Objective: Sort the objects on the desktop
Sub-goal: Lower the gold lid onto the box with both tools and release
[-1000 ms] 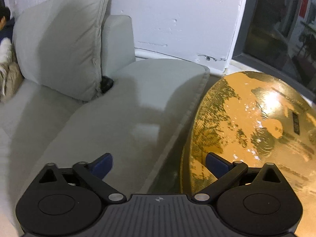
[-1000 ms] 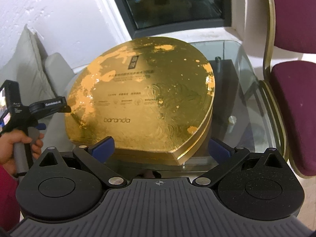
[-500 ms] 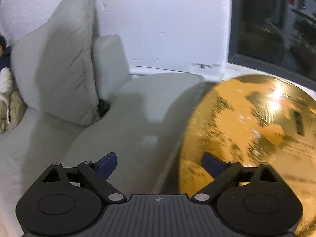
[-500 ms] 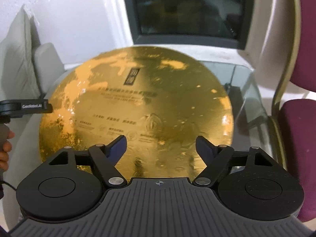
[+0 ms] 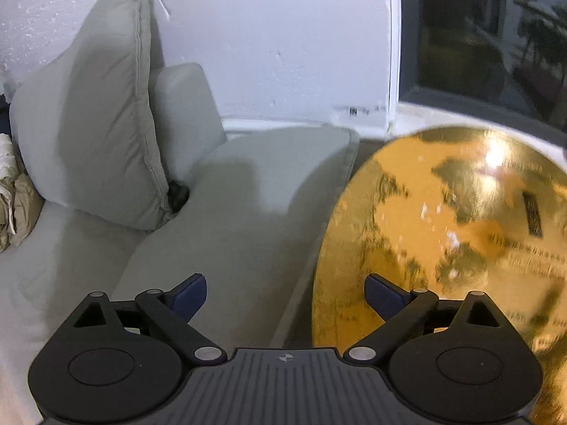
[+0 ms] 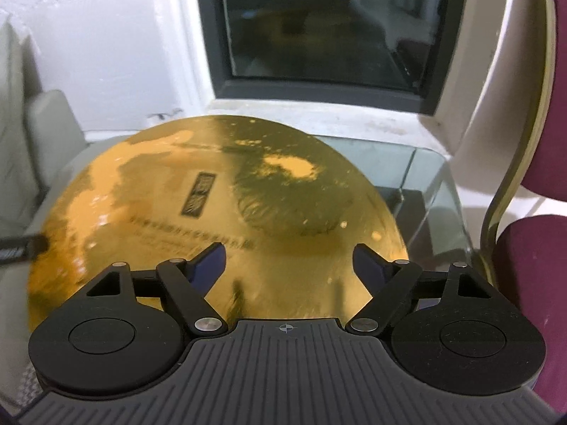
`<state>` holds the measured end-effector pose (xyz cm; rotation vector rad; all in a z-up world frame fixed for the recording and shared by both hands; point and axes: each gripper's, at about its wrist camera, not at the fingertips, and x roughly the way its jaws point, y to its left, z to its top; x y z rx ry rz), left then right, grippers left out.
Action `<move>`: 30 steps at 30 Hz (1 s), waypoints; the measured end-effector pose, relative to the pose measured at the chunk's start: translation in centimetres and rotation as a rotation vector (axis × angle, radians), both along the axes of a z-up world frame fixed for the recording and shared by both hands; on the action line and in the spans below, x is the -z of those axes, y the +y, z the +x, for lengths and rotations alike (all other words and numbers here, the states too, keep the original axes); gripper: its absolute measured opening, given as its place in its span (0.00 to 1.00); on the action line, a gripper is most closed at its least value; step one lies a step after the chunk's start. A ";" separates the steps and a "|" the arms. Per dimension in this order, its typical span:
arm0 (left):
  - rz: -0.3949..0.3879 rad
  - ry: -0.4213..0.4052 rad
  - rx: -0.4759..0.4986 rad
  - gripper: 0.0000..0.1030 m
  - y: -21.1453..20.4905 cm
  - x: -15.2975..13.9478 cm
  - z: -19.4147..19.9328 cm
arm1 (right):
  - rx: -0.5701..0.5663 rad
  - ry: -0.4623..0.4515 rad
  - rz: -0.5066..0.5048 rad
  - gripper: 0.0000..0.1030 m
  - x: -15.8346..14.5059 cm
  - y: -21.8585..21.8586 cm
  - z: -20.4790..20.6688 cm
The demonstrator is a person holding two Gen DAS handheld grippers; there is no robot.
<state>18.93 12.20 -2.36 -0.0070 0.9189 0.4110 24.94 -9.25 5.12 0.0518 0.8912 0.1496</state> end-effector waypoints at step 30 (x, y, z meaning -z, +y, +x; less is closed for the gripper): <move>0.009 0.129 0.353 0.99 -9.9 -4.1 -13.1 | -0.004 0.184 0.184 0.94 -3.0 -5.6 -16.8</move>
